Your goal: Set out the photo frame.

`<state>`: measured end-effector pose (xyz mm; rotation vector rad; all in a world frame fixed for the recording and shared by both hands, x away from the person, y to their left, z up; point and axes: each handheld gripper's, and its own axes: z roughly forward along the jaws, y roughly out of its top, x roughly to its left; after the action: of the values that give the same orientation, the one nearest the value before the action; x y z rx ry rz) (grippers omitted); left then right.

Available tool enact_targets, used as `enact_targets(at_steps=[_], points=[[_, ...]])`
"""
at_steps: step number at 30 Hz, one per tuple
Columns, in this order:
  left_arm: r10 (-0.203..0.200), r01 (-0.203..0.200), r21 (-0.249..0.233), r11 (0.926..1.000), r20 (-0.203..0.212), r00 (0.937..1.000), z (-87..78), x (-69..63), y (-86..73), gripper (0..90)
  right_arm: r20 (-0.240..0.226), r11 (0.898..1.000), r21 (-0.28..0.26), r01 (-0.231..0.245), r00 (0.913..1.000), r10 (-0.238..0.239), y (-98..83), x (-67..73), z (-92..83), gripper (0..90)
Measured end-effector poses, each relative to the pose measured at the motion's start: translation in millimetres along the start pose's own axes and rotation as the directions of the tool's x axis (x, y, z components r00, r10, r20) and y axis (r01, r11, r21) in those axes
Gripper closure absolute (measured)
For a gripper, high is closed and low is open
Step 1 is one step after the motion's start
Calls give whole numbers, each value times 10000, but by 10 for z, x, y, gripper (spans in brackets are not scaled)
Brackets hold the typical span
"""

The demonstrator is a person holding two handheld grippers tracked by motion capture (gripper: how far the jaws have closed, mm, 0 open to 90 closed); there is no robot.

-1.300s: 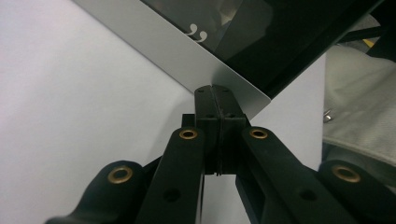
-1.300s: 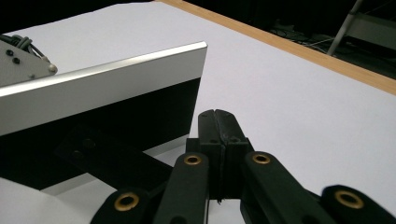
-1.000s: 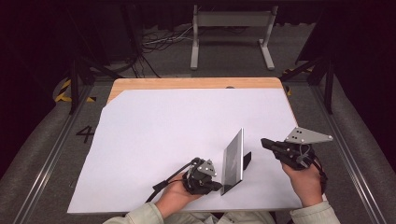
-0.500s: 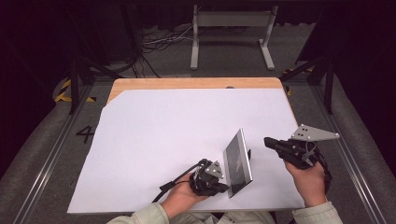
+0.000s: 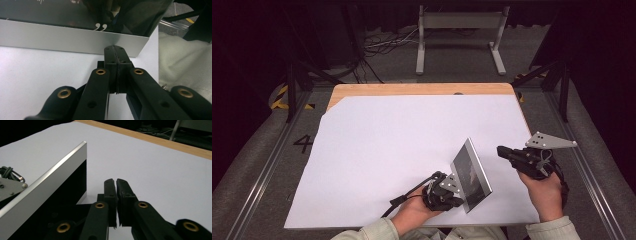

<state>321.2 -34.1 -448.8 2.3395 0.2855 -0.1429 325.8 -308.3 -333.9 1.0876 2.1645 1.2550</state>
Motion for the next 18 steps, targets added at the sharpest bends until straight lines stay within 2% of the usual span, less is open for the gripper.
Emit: enact_targets(at_steps=[2,3,7,9,10,11,14,15,18], points=[[21,-21,18,10000,-100,9999,-19,3,3,883,55,10000,-7,-95,9999,95,3,-1,-4,823],[-90,88,-109,9999,-207,9997,-70,25,-1,858,31,9998,10,-181,9998,181,14,5,-10,799],[-276,264,-407,9988,-293,9992,-191,76,-8,837,-231,9996,-68,-281,9993,279,43,12,-36,796],[-385,359,-576,9977,-444,9983,-303,103,-27,823,-470,9998,63,-200,9987,203,78,26,-52,794],[-364,334,-526,9981,-564,9977,-346,105,-38,812,-589,9998,90,-198,9981,203,89,27,-55,783],[-183,147,-478,9987,-774,9968,-401,105,-64,797,-710,9996,108,-260,9971,267,98,26,-56,776],[-159,115,-478,9988,-931,9955,-469,105,-106,758,-983,9986,157,-510,9938,523,119,21,-62,758],[-386,321,-661,9973,-997,9943,-540,128,-147,738,-1025,9986,217,-478,9935,498,134,23,-59,743],[-562,465,-870,9951,-1118,9921,-618,164,-180,713,-994,9990,267,-362,9943,387,149,39,-57,732]])
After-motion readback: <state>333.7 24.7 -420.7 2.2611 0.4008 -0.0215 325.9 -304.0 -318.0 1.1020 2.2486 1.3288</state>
